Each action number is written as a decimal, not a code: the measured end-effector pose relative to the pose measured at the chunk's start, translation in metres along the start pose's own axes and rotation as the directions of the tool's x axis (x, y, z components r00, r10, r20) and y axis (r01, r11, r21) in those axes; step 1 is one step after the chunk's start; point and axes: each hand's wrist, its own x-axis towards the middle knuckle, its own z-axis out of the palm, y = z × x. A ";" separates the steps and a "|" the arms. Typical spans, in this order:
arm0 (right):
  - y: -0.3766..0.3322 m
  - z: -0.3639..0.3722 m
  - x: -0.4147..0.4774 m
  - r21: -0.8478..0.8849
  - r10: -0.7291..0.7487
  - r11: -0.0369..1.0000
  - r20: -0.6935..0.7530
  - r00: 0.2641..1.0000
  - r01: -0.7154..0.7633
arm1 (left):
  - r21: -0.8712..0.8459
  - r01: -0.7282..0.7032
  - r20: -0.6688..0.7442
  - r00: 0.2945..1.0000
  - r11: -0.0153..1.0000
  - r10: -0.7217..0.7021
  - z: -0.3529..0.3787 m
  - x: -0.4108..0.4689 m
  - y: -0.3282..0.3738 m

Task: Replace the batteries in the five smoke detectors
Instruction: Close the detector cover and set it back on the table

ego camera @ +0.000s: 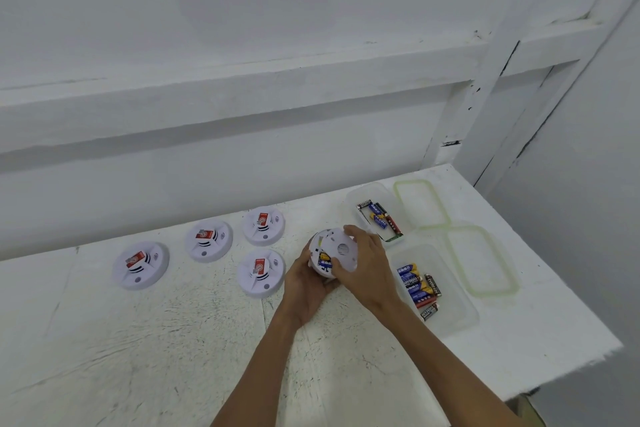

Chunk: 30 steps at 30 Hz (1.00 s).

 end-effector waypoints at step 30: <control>0.000 0.015 -0.002 -0.039 0.043 0.998 0.038 0.998 -0.041 | -0.205 0.034 0.088 0.996 0.978 -0.016 -0.002 -0.006 0.005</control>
